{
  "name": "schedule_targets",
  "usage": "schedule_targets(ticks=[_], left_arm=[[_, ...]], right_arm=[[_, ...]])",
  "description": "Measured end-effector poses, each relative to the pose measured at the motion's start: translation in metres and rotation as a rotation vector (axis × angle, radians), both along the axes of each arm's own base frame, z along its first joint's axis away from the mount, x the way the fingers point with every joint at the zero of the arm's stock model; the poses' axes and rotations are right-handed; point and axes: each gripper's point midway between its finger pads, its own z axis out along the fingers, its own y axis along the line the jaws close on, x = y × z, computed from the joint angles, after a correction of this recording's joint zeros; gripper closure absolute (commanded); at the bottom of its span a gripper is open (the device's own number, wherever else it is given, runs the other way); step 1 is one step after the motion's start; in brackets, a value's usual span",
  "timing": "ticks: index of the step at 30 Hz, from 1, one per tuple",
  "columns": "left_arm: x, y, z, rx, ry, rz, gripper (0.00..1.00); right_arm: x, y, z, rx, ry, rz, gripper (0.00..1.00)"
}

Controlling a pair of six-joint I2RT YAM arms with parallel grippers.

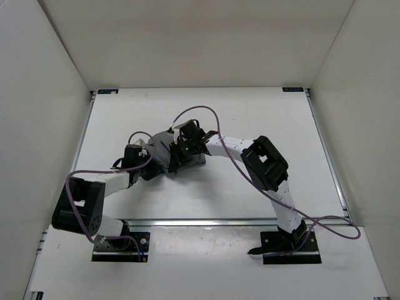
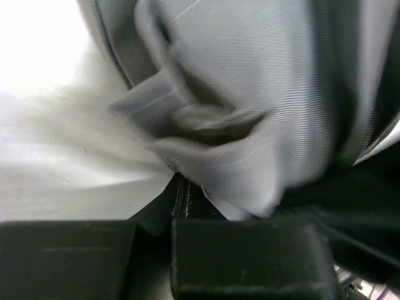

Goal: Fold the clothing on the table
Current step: Fold the skirt

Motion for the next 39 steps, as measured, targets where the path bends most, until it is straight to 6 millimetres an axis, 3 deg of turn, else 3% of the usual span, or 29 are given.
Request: schedule_targets(ticks=[2, 5, 20, 23, 26, 28, 29, 31, 32, 36, 39], left_arm=[[-0.003, 0.0, 0.001, -0.005, 0.001, -0.003, 1.0], [-0.006, -0.001, 0.001, -0.005, 0.0, -0.011, 1.0], [-0.018, 0.0, 0.009, -0.005, -0.018, -0.032, 1.0], [-0.02, 0.0, 0.01, -0.005, -0.013, -0.036, 1.0], [-0.021, 0.003, 0.013, -0.01, -0.014, -0.031, 1.0], [-0.021, 0.005, 0.015, -0.013, -0.017, -0.027, 0.81], [-0.021, 0.006, 0.017, -0.012, -0.023, -0.026, 0.77], [-0.021, 0.007, 0.02, -0.016, -0.029, -0.025, 0.58], [-0.021, 0.007, 0.022, -0.018, -0.032, -0.026, 0.51], [-0.02, 0.007, 0.038, -0.034, -0.045, -0.025, 0.4], [-0.011, 0.005, 0.072, -0.06, -0.13, -0.016, 0.31]], right_arm=[[-0.002, -0.002, -0.015, -0.02, 0.032, 0.008, 1.0], [-0.002, 0.004, -0.018, -0.011, 0.051, 0.026, 1.0], [0.034, 0.016, 0.05, 0.077, -0.163, -0.053, 1.0], [0.04, 0.023, 0.047, 0.08, -0.162, -0.048, 1.0], [0.038, 0.025, 0.03, 0.057, -0.129, -0.036, 1.0], [0.033, 0.022, 0.017, 0.037, -0.097, -0.026, 0.98], [0.03, 0.021, 0.014, 0.034, -0.083, -0.021, 0.94], [0.026, 0.021, 0.014, 0.041, -0.065, -0.008, 0.77], [0.026, 0.022, 0.017, 0.051, -0.069, 0.001, 0.73], [0.021, 0.019, 0.036, 0.101, -0.115, 0.022, 0.61], [0.008, 0.006, 0.072, 0.202, -0.173, 0.024, 0.55]])
